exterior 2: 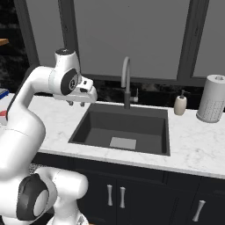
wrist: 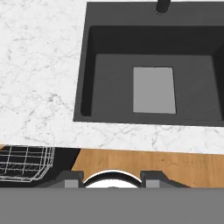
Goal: Pick up the cup and bowl from the counter, place them in the dishwasher, and close the dishwasher door.
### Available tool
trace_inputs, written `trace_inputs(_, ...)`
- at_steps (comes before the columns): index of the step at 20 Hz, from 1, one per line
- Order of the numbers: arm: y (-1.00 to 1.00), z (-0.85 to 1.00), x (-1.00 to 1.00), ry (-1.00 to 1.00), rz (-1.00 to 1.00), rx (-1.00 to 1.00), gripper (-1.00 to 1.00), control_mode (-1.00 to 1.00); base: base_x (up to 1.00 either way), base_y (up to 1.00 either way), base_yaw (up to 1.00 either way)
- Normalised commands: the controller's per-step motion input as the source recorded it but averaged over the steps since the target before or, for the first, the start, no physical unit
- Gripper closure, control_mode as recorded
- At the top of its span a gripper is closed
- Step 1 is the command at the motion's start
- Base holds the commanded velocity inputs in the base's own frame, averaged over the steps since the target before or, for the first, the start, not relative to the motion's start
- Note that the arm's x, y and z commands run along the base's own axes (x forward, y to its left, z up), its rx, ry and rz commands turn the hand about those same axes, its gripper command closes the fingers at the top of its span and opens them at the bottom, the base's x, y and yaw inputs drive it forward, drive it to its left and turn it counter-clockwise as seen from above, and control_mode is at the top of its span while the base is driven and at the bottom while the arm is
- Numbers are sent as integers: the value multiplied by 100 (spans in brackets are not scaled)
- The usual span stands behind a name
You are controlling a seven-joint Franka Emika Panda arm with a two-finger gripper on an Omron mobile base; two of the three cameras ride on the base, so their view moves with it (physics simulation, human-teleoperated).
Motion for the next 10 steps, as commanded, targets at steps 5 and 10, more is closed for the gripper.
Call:
trace_inputs(5,0,-10,-29,-7,0,0,-100,-100,0,0,0)
trace_inputs(10,-31,-34,-64,-12,24,0,-100,-100,0,0,0)
